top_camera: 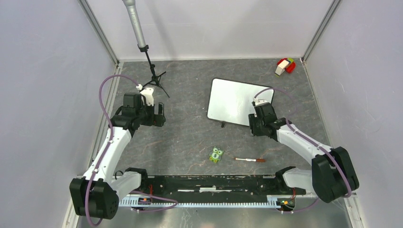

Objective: Write a sentence on the whiteboard
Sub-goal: Move the whiteboard to the center of the board.

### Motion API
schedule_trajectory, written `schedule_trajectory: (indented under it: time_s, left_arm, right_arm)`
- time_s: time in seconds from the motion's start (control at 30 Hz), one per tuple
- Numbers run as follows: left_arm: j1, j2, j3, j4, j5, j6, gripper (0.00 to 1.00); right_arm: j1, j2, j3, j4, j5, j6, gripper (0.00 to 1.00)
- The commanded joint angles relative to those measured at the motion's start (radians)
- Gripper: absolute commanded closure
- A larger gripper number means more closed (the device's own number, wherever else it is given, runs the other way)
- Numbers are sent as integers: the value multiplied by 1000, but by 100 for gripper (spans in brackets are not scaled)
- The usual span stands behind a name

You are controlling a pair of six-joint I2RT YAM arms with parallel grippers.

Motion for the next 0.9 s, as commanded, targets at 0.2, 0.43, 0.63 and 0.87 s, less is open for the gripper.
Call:
schedule_trajectory:
  time_s: [0.2,0.43,0.63,0.87]
  left_arm:
    - [5,-27,-13,40,23,-20,0]
    - [6,-28,-14,40,29,-17,0]
    - [5,-30,-15,41,30,-15,0]
    - [5,-18,-7,42,20,-15,0]
  right_arm:
    - [-3,72,15,136,47,-6,58]
    - [-12,135,35,163,48,-62,66]
    - [-12,130,30,178,-17,-99,96]
    - [11,105,15,185,-98,-97,100]
